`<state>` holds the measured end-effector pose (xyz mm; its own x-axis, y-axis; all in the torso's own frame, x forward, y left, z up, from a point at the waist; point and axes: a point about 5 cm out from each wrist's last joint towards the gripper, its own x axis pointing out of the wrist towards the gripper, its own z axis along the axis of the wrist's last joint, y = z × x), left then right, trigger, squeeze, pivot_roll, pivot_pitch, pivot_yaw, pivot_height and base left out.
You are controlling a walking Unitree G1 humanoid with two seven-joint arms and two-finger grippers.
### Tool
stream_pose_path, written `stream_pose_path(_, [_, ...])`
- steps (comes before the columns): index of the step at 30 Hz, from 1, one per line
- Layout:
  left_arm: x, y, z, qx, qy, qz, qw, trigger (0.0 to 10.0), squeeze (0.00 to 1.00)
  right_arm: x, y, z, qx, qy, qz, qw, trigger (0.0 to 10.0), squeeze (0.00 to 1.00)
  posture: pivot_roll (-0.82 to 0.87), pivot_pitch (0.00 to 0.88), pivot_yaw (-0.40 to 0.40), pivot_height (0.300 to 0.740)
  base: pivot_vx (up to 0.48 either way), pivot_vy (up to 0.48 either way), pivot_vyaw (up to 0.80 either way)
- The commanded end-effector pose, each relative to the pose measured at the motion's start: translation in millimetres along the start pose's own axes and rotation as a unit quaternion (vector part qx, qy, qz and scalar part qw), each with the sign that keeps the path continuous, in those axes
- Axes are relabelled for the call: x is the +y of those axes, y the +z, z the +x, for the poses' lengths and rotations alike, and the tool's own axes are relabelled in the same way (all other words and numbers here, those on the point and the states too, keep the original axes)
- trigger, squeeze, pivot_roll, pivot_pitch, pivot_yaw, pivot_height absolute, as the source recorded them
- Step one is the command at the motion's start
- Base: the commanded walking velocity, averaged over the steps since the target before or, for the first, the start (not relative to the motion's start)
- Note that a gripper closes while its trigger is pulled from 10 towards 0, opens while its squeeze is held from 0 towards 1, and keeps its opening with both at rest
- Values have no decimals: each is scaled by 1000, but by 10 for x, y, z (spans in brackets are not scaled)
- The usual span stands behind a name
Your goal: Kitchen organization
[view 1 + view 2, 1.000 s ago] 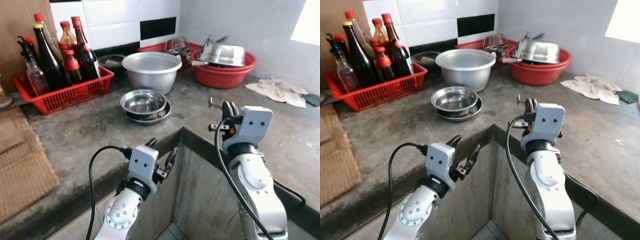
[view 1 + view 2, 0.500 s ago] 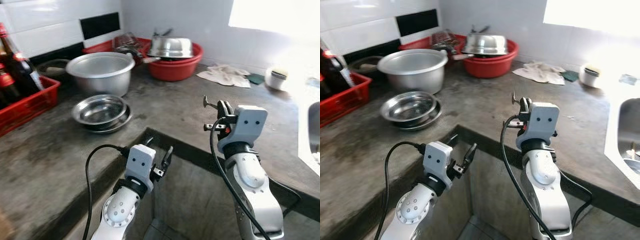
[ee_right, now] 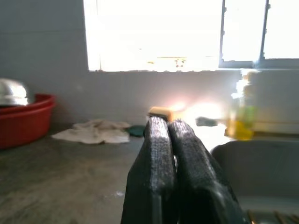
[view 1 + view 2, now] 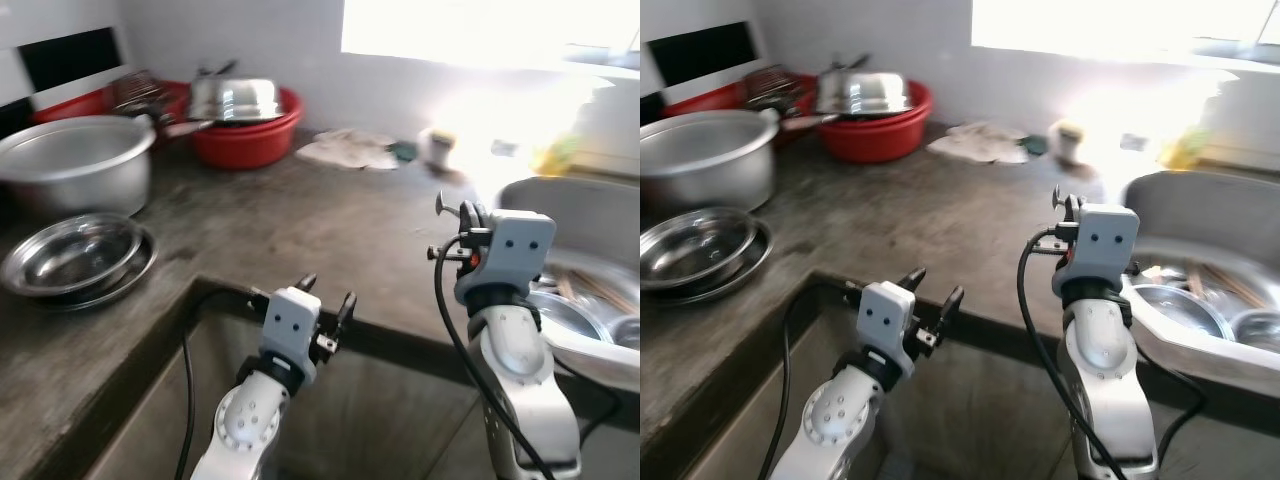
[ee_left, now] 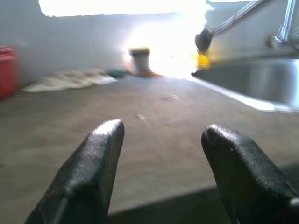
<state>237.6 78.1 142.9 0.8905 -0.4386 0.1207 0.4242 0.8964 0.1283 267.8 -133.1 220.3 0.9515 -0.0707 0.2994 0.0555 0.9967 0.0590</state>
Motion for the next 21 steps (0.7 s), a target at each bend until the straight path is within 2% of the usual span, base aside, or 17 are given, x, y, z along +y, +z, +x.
stream_pose_path(1, [-13,37,27,-7,1,-5,1000,10000,0,-47,48,9,-9,-7,-11,1000,0,0,97,0,-26,740,0,0,-800])
stream_pose_path(9, [6,31,31,-6,2,10,1000,10000,0,-53,47,21,-9,-9,-15,1000,0,0,102,0,-32,740,0,0,-795])
stream_pose_path(10, [-8,24,19,-6,-2,12,1000,10000,0,-49,48,32,-10,-8,-20,1000,1294,0,102,0,-31,740,262,-398,0])
stream_pose_path(11, [-12,22,16,-6,-2,10,1000,10000,0,-46,50,38,-10,-6,-23,1000,7333,0,102,0,-33,740,259,-401,0])
stream_pose_path(12, [-17,20,12,-5,-4,10,1000,10000,0,-43,51,42,-10,-5,-24,1000,10000,0,103,0,-34,740,262,-401,0])
stream_pose_path(21, [-6,26,8,-7,-6,13,1000,10000,0,-53,40,96,-6,-1,-31,1000,10000,0,106,0,-35,740,262,-400,0])
